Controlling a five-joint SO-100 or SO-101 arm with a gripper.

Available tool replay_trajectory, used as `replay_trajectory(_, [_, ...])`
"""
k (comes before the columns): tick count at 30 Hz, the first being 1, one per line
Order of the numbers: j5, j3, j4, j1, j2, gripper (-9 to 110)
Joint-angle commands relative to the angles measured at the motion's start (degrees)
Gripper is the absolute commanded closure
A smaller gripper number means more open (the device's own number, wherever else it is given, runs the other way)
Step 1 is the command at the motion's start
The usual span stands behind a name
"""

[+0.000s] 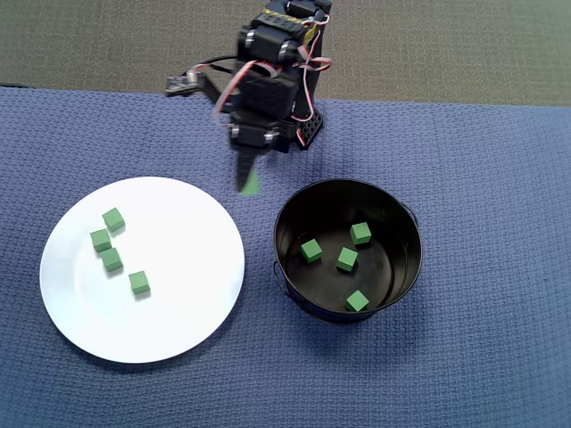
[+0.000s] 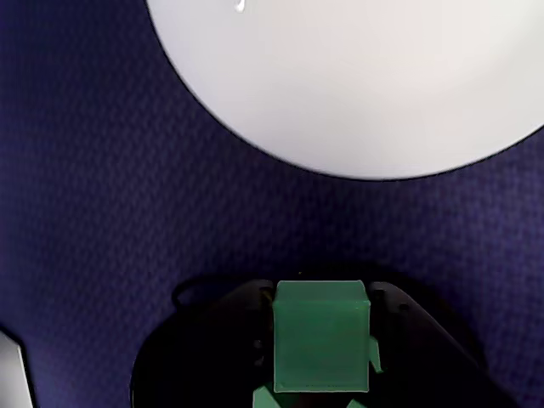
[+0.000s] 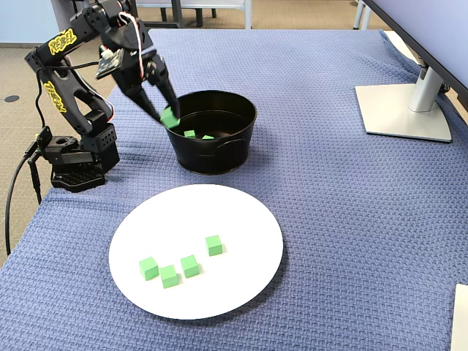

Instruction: Pick up the green cubes from the white plate and place them in the black recipient

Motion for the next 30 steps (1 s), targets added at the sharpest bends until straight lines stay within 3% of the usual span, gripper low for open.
replay_trajectory(1, [6.33, 2.99, -2.55, -8.44, 4.83, 101])
replay_trajectory(13, [16.87, 18.02, -19.69, -28.21, 0.09, 102])
replay_trajectory(23, [16.96, 16.26, -24.96, -31.82, -9.05, 101])
replay_trajectory(26, [15.03, 16.35, -23.99, -31.9, -8.53, 69])
replay_trajectory(30, [13.36, 15.64, -21.97, -30.76, -7.56, 59])
